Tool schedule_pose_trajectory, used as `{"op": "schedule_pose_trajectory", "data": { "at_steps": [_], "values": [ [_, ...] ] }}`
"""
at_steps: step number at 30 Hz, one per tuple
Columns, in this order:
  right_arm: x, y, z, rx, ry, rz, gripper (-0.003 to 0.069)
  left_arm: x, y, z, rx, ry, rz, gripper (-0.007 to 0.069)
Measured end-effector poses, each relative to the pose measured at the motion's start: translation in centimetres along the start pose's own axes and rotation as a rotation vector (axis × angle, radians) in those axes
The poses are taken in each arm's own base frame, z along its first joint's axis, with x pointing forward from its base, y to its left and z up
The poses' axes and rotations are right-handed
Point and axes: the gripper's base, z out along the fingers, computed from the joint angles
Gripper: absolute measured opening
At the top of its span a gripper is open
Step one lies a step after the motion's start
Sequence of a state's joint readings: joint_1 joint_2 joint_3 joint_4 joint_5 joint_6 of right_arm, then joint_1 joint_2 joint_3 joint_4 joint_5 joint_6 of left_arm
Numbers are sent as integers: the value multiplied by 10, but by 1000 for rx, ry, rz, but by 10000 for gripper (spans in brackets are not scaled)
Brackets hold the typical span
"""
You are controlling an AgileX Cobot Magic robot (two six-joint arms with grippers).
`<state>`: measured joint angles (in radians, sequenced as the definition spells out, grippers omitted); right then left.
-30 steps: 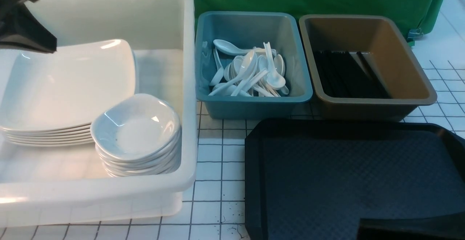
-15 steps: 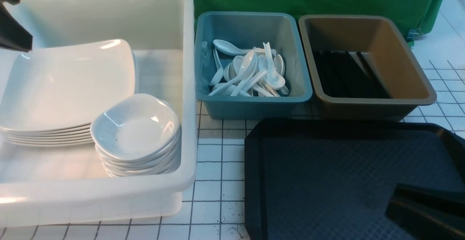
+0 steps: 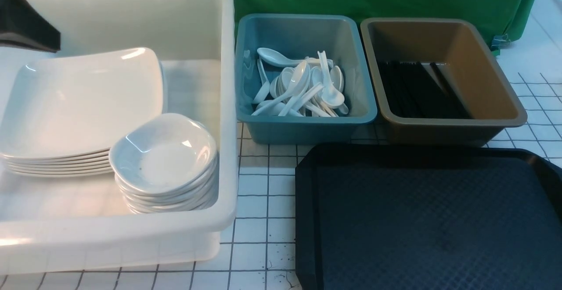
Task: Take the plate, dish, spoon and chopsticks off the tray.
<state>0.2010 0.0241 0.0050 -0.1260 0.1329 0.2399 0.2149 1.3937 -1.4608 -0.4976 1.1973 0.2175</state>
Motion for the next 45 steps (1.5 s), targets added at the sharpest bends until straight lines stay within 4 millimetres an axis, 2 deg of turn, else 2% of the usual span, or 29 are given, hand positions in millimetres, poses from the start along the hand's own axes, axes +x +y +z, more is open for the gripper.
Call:
{"op": "schedule_pose_trajectory", "data": {
  "at_steps": [4,6,15,20,23,25,26,31,34,35,39,45],
  "values": [
    [2,-6,-2,107,14,9,174,3,-20,8,37,28,62,20],
    [4,-10,-3,162,24,15,180,7,-40,14,76,56,122,20],
    [4,-12,-3,199,22,18,197,34,-107,29,206,172,334,20],
    [4,-12,-3,200,22,19,200,50,-129,26,170,197,452,20],
    [4,-12,-3,200,22,19,205,54,-133,20,131,183,483,20],
    [4,-12,-3,200,22,19,209,57,-132,3,89,138,503,20],
    [4,-12,-3,200,23,19,209,57,-132,2,87,134,503,20],
    [5,-12,-3,204,41,12,223,67,-128,-44,86,10,509,20],
    [6,-12,-3,205,52,-23,227,75,-126,-59,93,-26,511,20],
    [6,-12,-3,203,59,-79,232,83,-122,-69,97,-42,505,20],
    [7,-12,-3,199,78,-225,237,101,-114,-80,105,-81,498,20],
    [7,-12,-3,198,85,-266,237,115,-107,-82,108,-101,492,20]
  ]
}}
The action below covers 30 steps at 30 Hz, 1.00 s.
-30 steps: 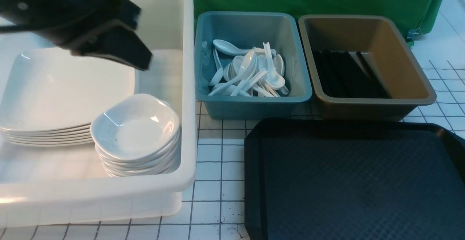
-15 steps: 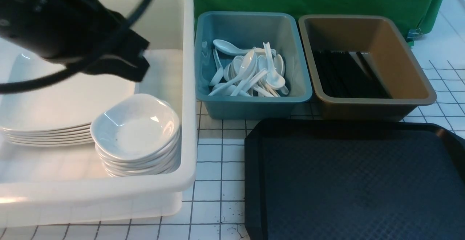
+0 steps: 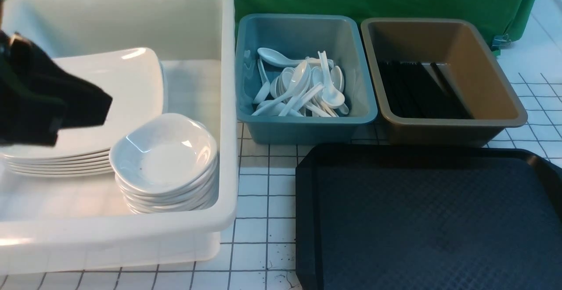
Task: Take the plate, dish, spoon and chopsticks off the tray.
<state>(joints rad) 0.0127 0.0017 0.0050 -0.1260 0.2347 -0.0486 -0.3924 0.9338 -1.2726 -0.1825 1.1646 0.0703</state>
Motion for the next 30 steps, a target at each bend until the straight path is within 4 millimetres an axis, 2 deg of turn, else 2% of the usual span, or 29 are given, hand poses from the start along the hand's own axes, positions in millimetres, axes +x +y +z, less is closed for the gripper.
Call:
{"op": "schedule_pose_trajectory", "data": {
  "at_steps": [5,18,26,30],
  "values": [
    [0,0,0,0,0,-4,239,9,-1,-3,1,14,0,20],
    [-1,4,0,-64,-12,-15,241,16,0,-11,-23,29,-90,20],
    [-1,6,0,-99,-18,-22,241,28,-5,-39,-18,-57,-105,20],
    [-1,6,0,-102,-18,-22,241,44,-7,-52,-16,-95,-100,20]
  ]
}}
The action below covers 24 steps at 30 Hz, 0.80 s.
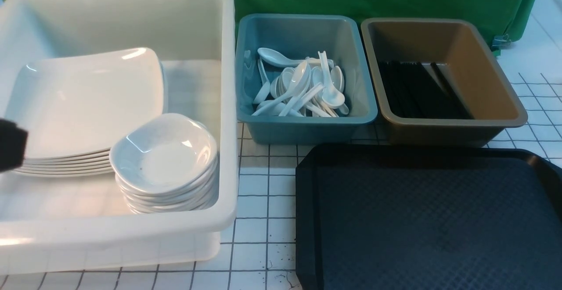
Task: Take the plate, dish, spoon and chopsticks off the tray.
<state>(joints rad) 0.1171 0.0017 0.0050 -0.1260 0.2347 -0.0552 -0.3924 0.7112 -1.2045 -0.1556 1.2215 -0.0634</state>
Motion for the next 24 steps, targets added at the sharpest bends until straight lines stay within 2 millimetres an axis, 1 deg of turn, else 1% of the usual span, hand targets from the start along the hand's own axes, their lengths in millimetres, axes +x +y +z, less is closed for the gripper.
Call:
{"op": "schedule_pose_trajectory", "data": {
  "at_steps": [2,5,6,8,9,11,13,15,16,18,19,20,22,24],
  "values": [
    [0,0,0,0,0,0,241,9,1,-2,0,0,-1,20],
    [0,0,0,0,0,2,241,28,3,-2,-1,10,-2,20],
    [0,0,0,0,0,2,241,29,3,-2,-1,11,-2,20],
    [0,0,0,0,3,35,241,49,6,-1,-3,22,-6,20],
    [0,0,0,0,3,37,241,50,6,0,-3,22,-7,20],
    [0,0,0,0,4,83,241,66,9,4,-2,-3,-45,20],
    [0,0,0,0,4,92,241,71,9,7,1,-16,-60,20],
    [0,0,0,-1,5,106,241,81,13,17,8,-97,-106,20],
    [0,0,0,-1,5,108,241,85,15,25,11,-146,-117,20],
    [0,0,0,-1,5,108,241,89,17,31,10,-163,-122,20],
    [0,0,0,-1,5,108,241,90,20,43,14,-250,-131,20],
    [0,0,0,-1,5,108,241,90,21,44,14,-260,-132,20],
    [1,0,0,-1,6,108,241,90,26,62,17,-421,-141,20],
    [1,0,0,-1,6,108,241,87,29,67,21,-534,-143,20]
  ]
}}
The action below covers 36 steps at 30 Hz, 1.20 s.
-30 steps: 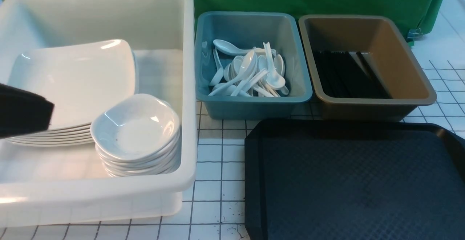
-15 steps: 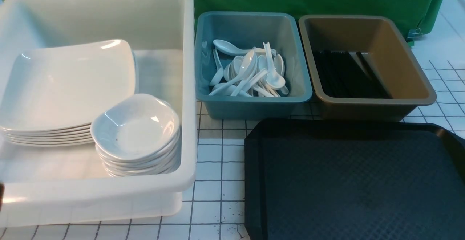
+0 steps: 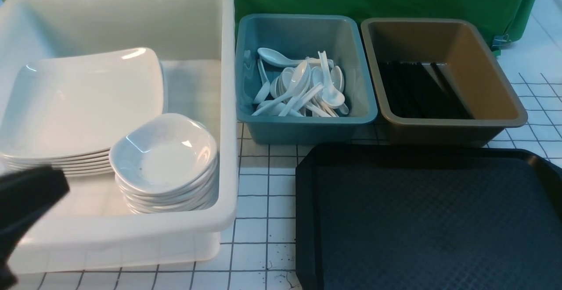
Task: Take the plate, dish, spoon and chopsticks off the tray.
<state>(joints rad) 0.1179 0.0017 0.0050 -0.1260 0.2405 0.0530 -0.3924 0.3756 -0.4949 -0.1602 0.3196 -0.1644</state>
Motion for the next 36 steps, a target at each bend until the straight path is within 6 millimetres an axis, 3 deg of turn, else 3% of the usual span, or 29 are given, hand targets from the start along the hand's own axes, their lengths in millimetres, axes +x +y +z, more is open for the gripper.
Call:
{"op": "schedule_pose_trajectory", "data": {
  "at_steps": [5,20,28,33,36],
  "values": [
    [0,0,0,0,0,1,241,6,6,7,9,-138,4,20],
    [0,0,0,0,1,1,241,30,15,12,-40,-64,199,20],
    [0,0,0,0,2,1,241,66,39,-8,-206,-130,234,20],
    [0,0,0,0,2,1,241,105,59,-16,-364,-164,154,20],
    [0,0,0,-1,2,1,241,115,65,-18,-431,-152,130,20]
  ]
}}
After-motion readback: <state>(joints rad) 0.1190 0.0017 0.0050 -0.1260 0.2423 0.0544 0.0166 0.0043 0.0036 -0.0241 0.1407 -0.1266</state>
